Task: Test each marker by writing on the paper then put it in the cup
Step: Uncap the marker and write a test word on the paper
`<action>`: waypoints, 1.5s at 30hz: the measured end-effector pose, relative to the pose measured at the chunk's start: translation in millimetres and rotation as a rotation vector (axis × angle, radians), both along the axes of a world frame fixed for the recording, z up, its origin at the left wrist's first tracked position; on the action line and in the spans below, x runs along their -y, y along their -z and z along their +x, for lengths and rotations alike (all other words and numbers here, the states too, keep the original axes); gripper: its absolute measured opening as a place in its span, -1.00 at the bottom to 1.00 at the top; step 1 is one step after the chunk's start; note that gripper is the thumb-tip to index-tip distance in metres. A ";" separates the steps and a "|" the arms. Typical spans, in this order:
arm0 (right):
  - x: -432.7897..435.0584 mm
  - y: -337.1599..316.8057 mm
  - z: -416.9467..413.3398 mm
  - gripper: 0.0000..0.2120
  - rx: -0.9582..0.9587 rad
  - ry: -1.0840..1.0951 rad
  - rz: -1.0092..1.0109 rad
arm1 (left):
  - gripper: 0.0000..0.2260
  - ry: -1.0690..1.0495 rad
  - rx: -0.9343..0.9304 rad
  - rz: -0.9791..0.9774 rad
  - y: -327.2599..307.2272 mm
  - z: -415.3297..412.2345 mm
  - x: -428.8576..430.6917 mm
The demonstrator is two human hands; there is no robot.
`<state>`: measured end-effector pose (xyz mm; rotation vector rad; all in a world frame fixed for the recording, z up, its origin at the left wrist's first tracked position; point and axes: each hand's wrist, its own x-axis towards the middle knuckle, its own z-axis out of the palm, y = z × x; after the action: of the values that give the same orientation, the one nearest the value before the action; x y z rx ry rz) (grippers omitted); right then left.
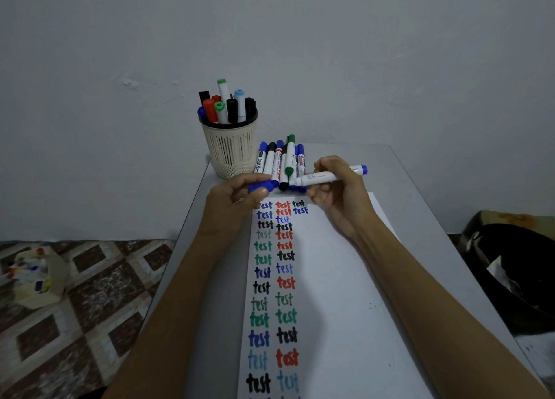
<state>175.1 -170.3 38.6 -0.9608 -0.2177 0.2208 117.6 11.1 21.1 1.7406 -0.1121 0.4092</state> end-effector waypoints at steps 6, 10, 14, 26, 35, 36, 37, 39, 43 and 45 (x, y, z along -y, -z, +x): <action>-0.7 -0.2 -0.1 -0.79 0.017 -0.024 -0.033 | -0.81 0.009 -0.011 -0.004 -1.5 -1.3 4.3; -5.3 0.5 -2.4 -0.80 0.046 -0.044 -0.070 | -0.82 0.027 -0.029 -0.014 -1.6 -0.4 6.1; -4.0 3.1 -0.4 -0.86 0.064 -0.037 -0.110 | -0.82 0.032 -0.027 -0.050 -2.4 -0.8 4.3; 9.0 -3.1 3.9 -0.87 0.018 -0.113 -0.315 | -0.88 0.026 -0.086 -0.174 -4.9 -2.8 4.7; 11.1 -5.5 1.3 -0.84 0.297 -0.139 -0.692 | -0.87 -0.016 -0.107 -0.105 0.2 -3.5 1.1; 9.6 -5.7 0.7 -0.84 0.288 -0.143 -0.670 | -0.88 -0.022 -0.092 -0.090 0.4 -3.8 0.7; 8.9 -6.3 0.3 -0.85 0.277 -0.146 -0.656 | -0.88 -0.027 -0.078 -0.078 0.3 -4.3 0.6; 8.7 -6.9 0.6 -0.87 0.266 -0.148 -0.648 | -0.88 -0.038 -0.049 -0.050 0.7 -4.8 1.2; 9.4 -3.8 3.0 -0.92 0.241 -0.151 -0.621 | -0.82 -0.065 0.009 0.039 1.8 -4.2 2.2; 10.5 -2.8 4.6 -0.92 0.236 -0.148 -0.631 | -0.81 -0.068 0.026 0.059 2.1 -4.4 3.6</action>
<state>179.8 -180.8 41.4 -1.6023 -0.4526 0.3211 113.2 7.6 19.0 1.8012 -0.0846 0.4821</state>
